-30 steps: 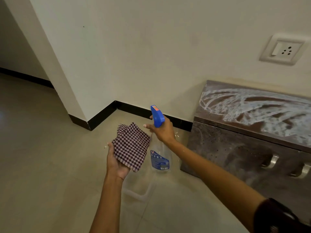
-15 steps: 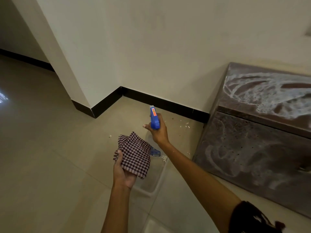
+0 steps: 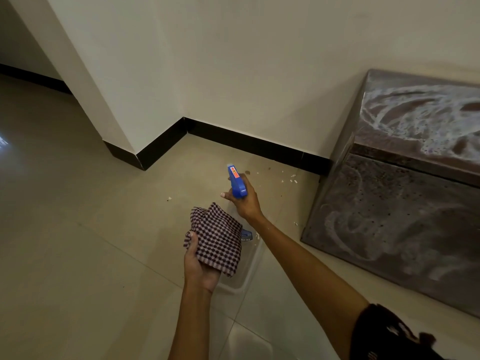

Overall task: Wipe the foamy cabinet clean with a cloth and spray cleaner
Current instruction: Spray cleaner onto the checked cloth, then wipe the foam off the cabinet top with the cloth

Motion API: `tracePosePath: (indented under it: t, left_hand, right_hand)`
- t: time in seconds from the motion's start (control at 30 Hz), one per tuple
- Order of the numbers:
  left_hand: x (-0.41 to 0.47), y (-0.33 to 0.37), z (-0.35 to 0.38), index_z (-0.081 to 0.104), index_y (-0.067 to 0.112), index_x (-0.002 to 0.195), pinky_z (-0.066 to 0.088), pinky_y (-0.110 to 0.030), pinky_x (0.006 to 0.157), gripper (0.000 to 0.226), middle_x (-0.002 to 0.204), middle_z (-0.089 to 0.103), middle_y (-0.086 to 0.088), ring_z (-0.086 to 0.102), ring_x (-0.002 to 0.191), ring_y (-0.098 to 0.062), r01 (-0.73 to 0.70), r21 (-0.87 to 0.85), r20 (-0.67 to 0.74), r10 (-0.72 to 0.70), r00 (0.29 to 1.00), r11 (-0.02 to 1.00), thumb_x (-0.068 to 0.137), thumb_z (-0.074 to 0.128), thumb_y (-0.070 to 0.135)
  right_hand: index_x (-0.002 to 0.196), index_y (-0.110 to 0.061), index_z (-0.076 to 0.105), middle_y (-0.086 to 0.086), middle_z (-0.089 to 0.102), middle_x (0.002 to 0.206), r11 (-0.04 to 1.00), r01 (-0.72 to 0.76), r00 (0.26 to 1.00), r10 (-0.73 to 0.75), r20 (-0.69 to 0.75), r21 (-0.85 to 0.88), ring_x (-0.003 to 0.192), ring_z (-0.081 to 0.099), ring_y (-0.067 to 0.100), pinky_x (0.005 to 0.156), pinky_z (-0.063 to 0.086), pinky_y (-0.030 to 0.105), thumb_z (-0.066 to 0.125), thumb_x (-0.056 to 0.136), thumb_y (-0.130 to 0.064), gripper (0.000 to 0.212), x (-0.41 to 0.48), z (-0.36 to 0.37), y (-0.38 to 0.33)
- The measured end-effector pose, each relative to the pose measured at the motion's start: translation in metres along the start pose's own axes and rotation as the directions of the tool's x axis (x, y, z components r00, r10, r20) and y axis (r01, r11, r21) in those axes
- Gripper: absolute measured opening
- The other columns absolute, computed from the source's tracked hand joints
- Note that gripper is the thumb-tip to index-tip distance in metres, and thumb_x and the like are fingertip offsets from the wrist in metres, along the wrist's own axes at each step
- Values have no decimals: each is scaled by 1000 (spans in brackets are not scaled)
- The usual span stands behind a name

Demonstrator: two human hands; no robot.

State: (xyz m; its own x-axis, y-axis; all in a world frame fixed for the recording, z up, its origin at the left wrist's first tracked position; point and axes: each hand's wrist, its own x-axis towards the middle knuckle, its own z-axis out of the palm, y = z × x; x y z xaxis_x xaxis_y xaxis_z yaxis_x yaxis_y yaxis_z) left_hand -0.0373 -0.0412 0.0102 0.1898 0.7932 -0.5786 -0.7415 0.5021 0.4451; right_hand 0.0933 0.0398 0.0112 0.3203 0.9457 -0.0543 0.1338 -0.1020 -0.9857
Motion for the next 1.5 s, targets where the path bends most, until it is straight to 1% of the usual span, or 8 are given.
tracePosePath:
  t: [0.3, 0.4, 0.57, 0.73, 0.9, 1.2, 1.4, 1.5]
  left_hand:
    - [-5, 0, 3, 41, 10, 132, 45, -48, 83, 47, 112, 58, -14, 54, 103, -31, -14, 5, 27, 14, 1000, 1000, 93, 40, 36]
    - [-9, 2, 5, 41, 10, 132, 45, -48, 83, 47, 112, 58, -14, 54, 103, -32, -17, 10, 45, 16, 999, 1000, 93, 39, 37]
    - [-24, 11, 8, 49, 13, 124, 45, -50, 86, 42, 114, 58, -13, 54, 103, -32, -37, 2, 69, 37, 997, 999, 93, 39, 38]
    - [-58, 23, 12, 52, 12, 116, 53, -46, 73, 37, 108, 60, -11, 56, 98, -29, -60, 12, 145, 57, 988, 998, 93, 38, 37]
    - [-101, 28, 34, 57, 14, 106, 53, -47, 76, 34, 111, 59, -15, 56, 100, -32, 4, 43, 261, -15, 965, 999, 82, 47, 36]
    - [-188, 31, 144, 56, 11, 105, 53, -45, 76, 37, 103, 60, -17, 56, 93, -33, -12, 254, 483, -116, 868, 967, 94, 34, 38]
    - [-218, 12, 232, 61, 9, 104, 52, -43, 73, 38, 97, 68, -14, 59, 94, -30, -62, 443, 607, -249, 755, 894, 93, 39, 37]
    - [-229, -12, 277, 61, 7, 103, 48, -43, 80, 36, 98, 66, -14, 60, 93, -29, -101, 555, 623, -332, 708, 826, 93, 41, 36]
  right_hand:
    - [141, -11, 21, 11, 32, 144, 999, -22, 1000, 22, 22, -27, 123, 43, 26, 91, 39, 24, 74, 76, -11, 84, -2, -13, 4]
    - [139, -9, 18, 12, 27, 144, 981, -191, 981, 192, 31, -35, 129, 37, 28, 102, 37, 31, 79, 71, -13, 92, -11, -18, 13]
    - [139, -2, 30, 18, 42, 140, 798, -600, 794, 586, 163, 58, 123, 48, 32, 100, 44, 41, 65, 83, -38, 75, -45, -36, 12]
    - [135, 2, 36, 21, 51, 130, 660, -737, 619, 575, 536, 143, 113, 54, 32, 91, 47, 38, 40, 91, -54, 71, -83, -59, -15]
    - [111, -8, 51, 10, 63, 98, 705, -649, 713, 435, 550, 285, 79, 69, 17, 72, 58, 31, 51, 91, -29, 29, -106, -81, -68]
    - [104, -3, 55, 11, 62, 101, 848, -403, 886, 266, 381, 345, 87, 64, 23, 65, 60, 32, 52, 91, -11, 16, -157, -176, -200]
    - [99, -6, 57, 9, 64, 94, 911, -290, 940, 214, 264, 294, 84, 62, 21, 75, 55, 33, 53, 90, -21, 18, -189, -258, -270]
    - [98, -7, 56, 8, 64, 93, 944, -253, 961, 220, 166, 210, 79, 62, 20, 67, 56, 29, 55, 90, -24, 20, -202, -300, -288]
